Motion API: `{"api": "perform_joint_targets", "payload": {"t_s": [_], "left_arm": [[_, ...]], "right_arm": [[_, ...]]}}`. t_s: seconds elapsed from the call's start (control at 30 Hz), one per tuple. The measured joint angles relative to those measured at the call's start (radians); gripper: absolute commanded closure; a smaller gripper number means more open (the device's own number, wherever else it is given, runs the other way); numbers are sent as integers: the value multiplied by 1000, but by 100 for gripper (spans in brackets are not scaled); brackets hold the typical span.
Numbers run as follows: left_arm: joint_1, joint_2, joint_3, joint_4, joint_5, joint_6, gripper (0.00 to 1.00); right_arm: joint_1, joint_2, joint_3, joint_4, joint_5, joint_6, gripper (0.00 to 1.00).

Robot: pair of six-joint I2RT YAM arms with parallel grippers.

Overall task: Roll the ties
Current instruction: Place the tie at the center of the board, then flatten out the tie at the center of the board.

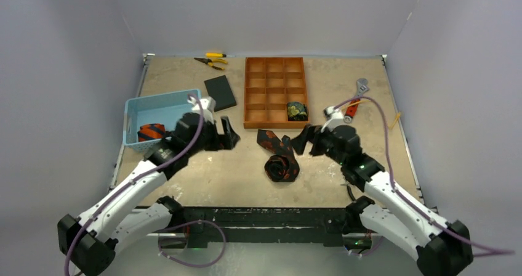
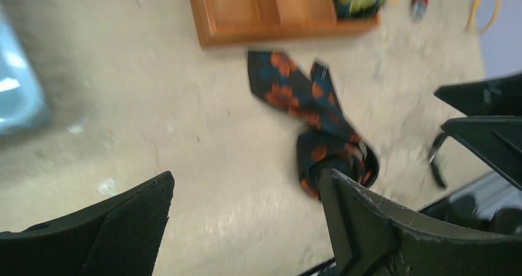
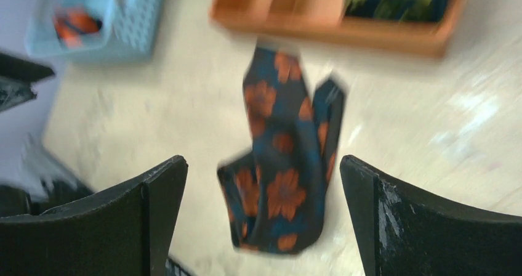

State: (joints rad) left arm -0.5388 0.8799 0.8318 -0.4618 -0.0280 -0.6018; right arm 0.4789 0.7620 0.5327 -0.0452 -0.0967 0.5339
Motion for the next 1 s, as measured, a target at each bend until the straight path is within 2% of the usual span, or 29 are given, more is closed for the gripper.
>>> {"api": "perform_joint_targets", "payload": {"t_s": [0.13, 0.27, 0.5, 0.53, 0.57, 0.63, 0.67, 0.83, 0.9, 1.0], "left_arm": [[-143, 52, -165, 75, 5, -49, 17], [-228, 104, -272, 154, -6, -110, 17], [-256, 64, -373, 260, -35, -193, 18], [-256, 54, -381, 268, -40, -200, 18], [-256, 46, -387, 274, -44, -204, 18], [-256, 31, -397, 278, -55, -214, 18], [-256, 24, -402, 281, -59, -219, 18], [-256, -20, -415, 277, -90, -227, 18], [-256, -48, -415, 271, -114, -227, 17], [-256, -104, -414, 259, -159, -225, 15]], "right_arm": [[238, 132, -38, -83, 71, 32, 1], [467, 302, 18, -148, 218, 90, 1], [581, 597, 155, -250, 472, 204, 4], [584, 641, 170, -262, 501, 220, 10], [586, 680, 183, -275, 525, 236, 19], [589, 740, 207, -293, 568, 253, 48], [589, 744, 213, -293, 578, 253, 57], [564, 670, 211, -293, 573, 244, 94], [546, 573, 206, -276, 537, 218, 100], [464, 358, 193, -202, 381, 157, 100]]}}
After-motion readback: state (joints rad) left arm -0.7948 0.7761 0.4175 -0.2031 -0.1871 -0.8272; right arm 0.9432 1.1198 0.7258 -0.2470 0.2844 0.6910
